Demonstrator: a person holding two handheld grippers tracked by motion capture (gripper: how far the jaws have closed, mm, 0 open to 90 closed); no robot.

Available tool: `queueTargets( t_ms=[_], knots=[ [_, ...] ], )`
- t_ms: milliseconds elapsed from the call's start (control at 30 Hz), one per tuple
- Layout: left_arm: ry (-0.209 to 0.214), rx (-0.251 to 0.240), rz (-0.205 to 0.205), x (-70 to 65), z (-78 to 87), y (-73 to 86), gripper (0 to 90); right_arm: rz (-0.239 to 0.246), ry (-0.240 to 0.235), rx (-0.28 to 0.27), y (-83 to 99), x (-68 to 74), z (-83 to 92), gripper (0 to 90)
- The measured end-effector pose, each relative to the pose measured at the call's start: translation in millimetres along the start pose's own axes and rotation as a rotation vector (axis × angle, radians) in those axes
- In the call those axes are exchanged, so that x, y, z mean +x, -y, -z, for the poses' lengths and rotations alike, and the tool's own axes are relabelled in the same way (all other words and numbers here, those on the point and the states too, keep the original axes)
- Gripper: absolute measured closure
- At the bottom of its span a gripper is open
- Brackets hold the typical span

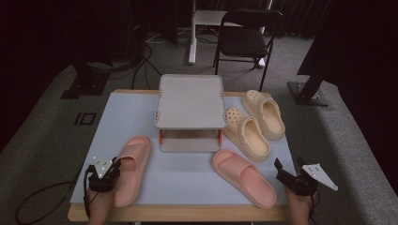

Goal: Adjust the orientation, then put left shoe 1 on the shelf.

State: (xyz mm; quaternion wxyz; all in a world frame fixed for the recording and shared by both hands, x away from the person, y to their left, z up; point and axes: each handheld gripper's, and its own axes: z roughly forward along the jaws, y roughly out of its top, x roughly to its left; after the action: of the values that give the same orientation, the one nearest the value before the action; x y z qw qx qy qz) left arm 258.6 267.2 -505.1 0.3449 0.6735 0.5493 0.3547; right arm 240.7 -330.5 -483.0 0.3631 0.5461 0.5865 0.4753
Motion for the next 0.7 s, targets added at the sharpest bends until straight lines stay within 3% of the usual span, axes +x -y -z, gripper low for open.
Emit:
queueTargets(
  t_ms=[67,133,433,700],
  knots=[
    [0.03,0.009,-0.006,-0.8,-3.7,1.8,79.3,0.002,-0.002,0.002,0.0,-0.3,0.3,13.4],
    [0.03,0.006,-0.021,-1.2,-3.7,1.3,78.5,0.002,-0.004,0.002,0.2,-0.7,0.5,13.7],
    [0.092,0.047,0.014,6.2,-6.9,0.3,73.0,-0.001,-0.013,0.011,1.5,-1.6,0.1,13.7],
    [0.025,0.036,-0.002,2.1,-4.8,0.2,79.1,0.009,-0.017,0.015,1.7,0.4,-1.4,13.7]
  ],
)
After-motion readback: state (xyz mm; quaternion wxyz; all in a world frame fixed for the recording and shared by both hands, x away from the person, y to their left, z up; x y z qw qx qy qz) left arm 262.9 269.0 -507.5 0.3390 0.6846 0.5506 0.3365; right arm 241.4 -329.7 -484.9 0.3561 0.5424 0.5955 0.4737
